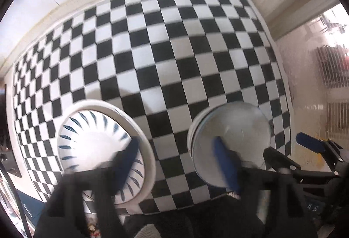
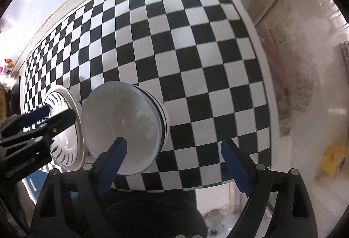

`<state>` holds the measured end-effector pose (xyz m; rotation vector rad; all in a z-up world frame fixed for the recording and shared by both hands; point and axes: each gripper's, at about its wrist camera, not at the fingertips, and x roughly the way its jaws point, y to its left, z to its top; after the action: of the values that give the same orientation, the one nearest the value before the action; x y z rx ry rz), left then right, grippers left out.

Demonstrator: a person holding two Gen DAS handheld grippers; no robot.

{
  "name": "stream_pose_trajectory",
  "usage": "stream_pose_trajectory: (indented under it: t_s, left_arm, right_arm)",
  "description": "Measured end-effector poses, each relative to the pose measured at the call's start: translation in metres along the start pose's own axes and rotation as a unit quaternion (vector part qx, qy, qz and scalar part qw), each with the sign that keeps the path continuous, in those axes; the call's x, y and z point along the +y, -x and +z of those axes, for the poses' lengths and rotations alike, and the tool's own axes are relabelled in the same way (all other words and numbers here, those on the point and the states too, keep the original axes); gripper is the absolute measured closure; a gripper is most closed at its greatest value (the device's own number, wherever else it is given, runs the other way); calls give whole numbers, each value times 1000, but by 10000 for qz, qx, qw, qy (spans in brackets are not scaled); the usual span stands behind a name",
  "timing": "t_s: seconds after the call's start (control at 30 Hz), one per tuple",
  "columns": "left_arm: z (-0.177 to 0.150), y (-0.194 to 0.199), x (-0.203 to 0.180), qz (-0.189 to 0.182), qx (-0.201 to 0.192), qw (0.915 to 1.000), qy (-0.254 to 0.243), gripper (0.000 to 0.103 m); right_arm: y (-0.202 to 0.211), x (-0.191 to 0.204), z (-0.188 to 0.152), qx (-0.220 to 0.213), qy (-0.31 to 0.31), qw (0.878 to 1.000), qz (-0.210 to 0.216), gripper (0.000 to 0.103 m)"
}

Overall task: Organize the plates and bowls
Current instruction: 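Open both grippers to release the floral bowl and pull back, then move both grippers back to the nested bowl stack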

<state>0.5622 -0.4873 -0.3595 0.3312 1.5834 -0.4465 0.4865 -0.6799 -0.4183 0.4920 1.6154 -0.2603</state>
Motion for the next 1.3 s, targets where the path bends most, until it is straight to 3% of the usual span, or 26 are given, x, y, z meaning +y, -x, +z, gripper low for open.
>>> stream_pose_trajectory:
  t_s: [0.23,0.67,0.87,1.3]
  left_arm:
    - [-6,41,3,87,-437,9990,-95,14]
    - [-43,144,0,-60,-1050,9942,212,14]
    - [-59,180,0,73,-1393,9899,252,14]
    - [-77,191,1,129,-1114,9933,260,14]
  right_arm:
    - [37,2,-8,-381,7,9993,-41,13]
    - [178,32,-54,-1659,469,9844,-343,13]
    - [216,42,-71,-1850,663,9800,-319,13]
    - [234,38,-80,-1931,648,9784,-345,13]
